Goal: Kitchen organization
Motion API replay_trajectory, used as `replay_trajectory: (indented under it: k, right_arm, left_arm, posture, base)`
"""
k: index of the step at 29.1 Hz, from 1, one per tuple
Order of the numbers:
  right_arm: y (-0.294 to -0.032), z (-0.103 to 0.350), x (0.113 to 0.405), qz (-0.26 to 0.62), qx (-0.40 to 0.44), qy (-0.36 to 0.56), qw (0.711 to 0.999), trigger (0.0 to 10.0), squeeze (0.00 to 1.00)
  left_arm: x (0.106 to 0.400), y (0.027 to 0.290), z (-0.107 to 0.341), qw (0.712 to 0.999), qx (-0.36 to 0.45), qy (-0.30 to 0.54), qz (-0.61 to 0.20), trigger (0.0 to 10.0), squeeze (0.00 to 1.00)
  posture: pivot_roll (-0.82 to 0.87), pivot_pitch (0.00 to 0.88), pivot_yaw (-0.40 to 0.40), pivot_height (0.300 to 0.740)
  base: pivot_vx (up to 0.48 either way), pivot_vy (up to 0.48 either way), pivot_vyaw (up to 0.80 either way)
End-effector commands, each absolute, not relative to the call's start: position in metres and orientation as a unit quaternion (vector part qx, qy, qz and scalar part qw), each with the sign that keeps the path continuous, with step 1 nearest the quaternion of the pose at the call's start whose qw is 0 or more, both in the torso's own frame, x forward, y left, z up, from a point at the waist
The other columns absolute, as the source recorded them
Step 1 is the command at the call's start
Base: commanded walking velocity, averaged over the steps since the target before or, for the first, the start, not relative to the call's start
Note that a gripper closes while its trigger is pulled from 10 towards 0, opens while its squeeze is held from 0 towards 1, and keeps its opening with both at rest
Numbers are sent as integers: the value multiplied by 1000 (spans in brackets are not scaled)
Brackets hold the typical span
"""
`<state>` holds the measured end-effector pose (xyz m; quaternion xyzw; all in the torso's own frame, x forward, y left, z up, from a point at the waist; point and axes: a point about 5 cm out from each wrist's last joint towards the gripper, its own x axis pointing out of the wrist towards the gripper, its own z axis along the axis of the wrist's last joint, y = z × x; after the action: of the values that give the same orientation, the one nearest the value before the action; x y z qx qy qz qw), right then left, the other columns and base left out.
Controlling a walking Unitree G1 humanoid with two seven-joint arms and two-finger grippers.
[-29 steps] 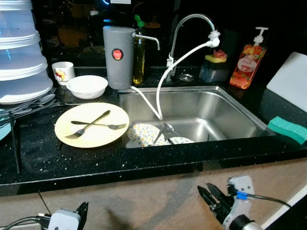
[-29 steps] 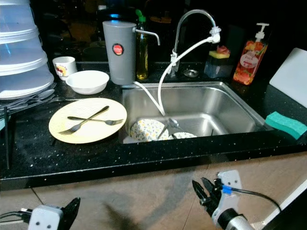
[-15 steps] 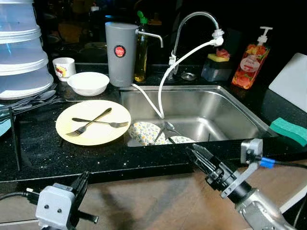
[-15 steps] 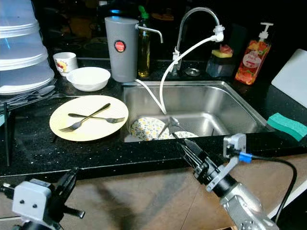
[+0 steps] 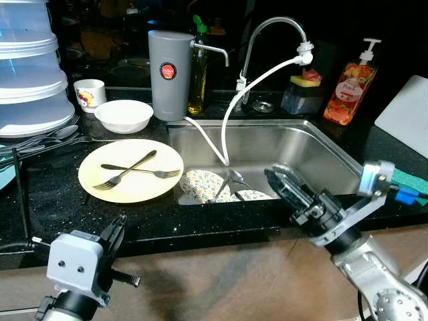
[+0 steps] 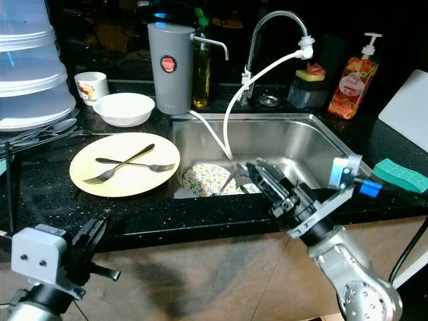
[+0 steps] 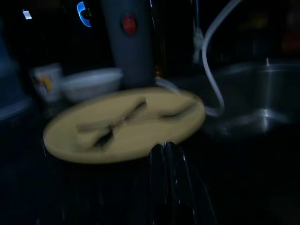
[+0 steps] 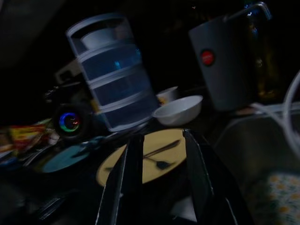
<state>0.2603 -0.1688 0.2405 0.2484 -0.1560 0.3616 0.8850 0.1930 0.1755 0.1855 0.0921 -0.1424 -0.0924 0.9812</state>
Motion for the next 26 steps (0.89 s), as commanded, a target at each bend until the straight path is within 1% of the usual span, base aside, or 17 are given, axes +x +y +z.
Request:
replay_trajectory:
  k: [1, 2, 3, 4, 5, 6, 8, 9, 15, 18, 19, 21, 22, 23, 24, 26]
  right_arm:
    - [-173, 238, 268, 334, 234, -146, 901, 10000, 0]
    - [-173, 238, 272, 325, 225, -146, 907, 10000, 0]
    - [-172, 236, 283, 307, 207, -136, 919, 10000, 0]
    - [-172, 236, 283, 307, 207, -136, 919, 10000, 0]
    - [-168, 232, 308, 277, 208, -110, 932, 10000, 0]
    - [-165, 231, 318, 268, 194, -103, 938, 10000, 0]
    - [-164, 231, 323, 264, 185, -100, 941, 10000, 0]
    - [-156, 235, 335, 264, 163, -95, 946, 10000, 0]
    - [-132, 242, 357, 290, 119, -64, 948, 10000, 0]
    - [-118, 243, 362, 318, 96, -53, 942, 10000, 0]
    - [-114, 243, 364, 327, 92, -46, 939, 10000, 0]
    - [-111, 242, 365, 333, 89, -41, 938, 10000, 0]
    - [-108, 241, 367, 338, 81, -37, 937, 10000, 0]
    - [-108, 241, 367, 338, 81, -37, 937, 10000, 0]
    - [-103, 239, 369, 347, 74, -27, 935, 10000, 0]
    - [-101, 238, 371, 350, 72, -24, 934, 10000, 0]
  left_arm:
    - [196, 177, 190, 981, 101, -143, -88, 10000, 0]
    - [199, 178, 193, 980, 105, -146, -84, 10000, 0]
    - [209, 179, 198, 980, 114, -145, -76, 10000, 0]
    - [209, 179, 198, 980, 114, -145, -76, 10000, 0]
    - [230, 180, 212, 978, 122, -157, -64, 10000, 0]
    - [241, 181, 219, 978, 121, -158, -58, 10000, 0]
    - [246, 181, 223, 979, 119, -159, -55, 10000, 0]
    - [260, 182, 234, 982, 84, -159, -50, 10000, 0]
    - [289, 190, 258, 987, 60, -146, -39, 10000, 0]
    - [301, 196, 257, 991, 79, -98, -38, 10000, 0]
    - [305, 198, 256, 992, 91, -80, -45, 10000, 824]
    - [308, 199, 255, 992, 98, -67, -48, 10000, 824]
    - [312, 202, 253, 993, 97, -51, -50, 10000, 1000]
    - [312, 202, 253, 993, 97, -51, -50, 10000, 1000]
    - [321, 206, 249, 994, 98, -3, -57, 10000, 1000]
    - [326, 209, 248, 992, 100, 26, -65, 10000, 1000]
  posture:
    - [87, 0, -90, 740]
    - [87, 0, -90, 740]
    - [87, 0, -86, 740]
    - [87, 0, -86, 740]
    - [89, 0, -82, 740]
    - [93, 0, -83, 740]
    - [93, 0, -83, 740]
    - [95, 0, -86, 740]
    - [100, 0, -87, 740]
    - [100, 0, -85, 740]
    - [100, 0, -85, 740]
    - [100, 0, -85, 740]
    - [104, 0, -87, 740]
    - [104, 0, -87, 740]
    - [104, 0, -89, 740]
    - [109, 0, -94, 740]
  base:
    - [0, 0, 0]
    - [0, 0, 0]
    - [0, 0, 0]
    - [0, 0, 0]
    - [0, 0, 0]
    - [0, 0, 0]
    - [0, 0, 0]
    - [0, 0, 0]
    - [0, 0, 0]
    - [0, 0, 0]
    - [0, 0, 0]
    - [0, 0, 0]
    - [0, 0, 0]
    - [0, 0, 0]
    - [0, 0, 0]
    - [0, 0, 0]
